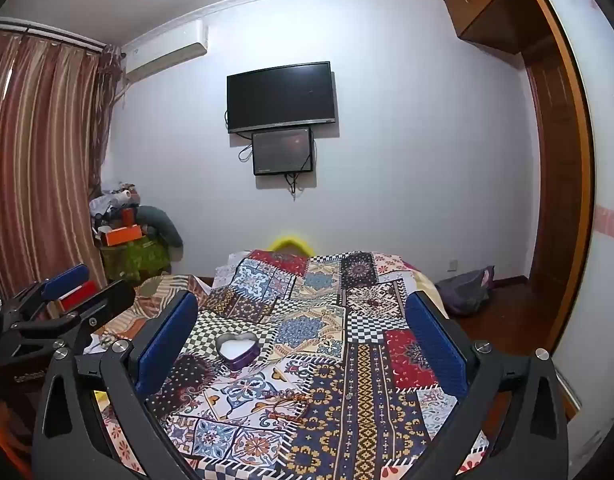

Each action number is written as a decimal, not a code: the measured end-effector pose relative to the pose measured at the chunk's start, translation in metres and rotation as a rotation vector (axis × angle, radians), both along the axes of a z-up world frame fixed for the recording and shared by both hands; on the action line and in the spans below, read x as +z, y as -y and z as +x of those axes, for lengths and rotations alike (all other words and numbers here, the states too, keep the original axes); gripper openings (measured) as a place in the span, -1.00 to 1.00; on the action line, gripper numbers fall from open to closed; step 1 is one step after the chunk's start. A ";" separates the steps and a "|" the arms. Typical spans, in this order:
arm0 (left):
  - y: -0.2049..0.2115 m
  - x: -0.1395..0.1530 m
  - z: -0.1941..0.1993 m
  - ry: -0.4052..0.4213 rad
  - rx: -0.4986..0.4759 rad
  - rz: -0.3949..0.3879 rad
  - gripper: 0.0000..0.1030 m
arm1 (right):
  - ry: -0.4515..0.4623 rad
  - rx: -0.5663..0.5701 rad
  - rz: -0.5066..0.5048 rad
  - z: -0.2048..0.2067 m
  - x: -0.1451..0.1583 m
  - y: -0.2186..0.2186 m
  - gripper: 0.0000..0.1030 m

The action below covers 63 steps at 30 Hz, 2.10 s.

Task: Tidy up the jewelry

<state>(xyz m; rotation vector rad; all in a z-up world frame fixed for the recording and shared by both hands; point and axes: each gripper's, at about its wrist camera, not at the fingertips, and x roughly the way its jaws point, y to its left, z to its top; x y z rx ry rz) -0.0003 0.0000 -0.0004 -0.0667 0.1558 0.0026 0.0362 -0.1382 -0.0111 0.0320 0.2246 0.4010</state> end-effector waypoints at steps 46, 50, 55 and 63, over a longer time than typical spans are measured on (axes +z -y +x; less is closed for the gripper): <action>-0.005 -0.012 0.009 -0.030 0.030 -0.002 1.00 | -0.022 0.001 0.010 -0.003 0.001 -0.002 1.00; -0.004 -0.012 0.009 -0.032 0.029 -0.003 1.00 | -0.021 0.001 0.010 -0.002 0.000 -0.003 1.00; -0.003 -0.014 0.010 -0.034 0.029 -0.004 1.00 | -0.022 0.003 0.011 -0.002 -0.001 -0.003 1.00; 0.000 -0.018 0.010 -0.039 0.031 0.000 1.00 | -0.026 0.004 0.014 -0.001 -0.001 -0.004 1.00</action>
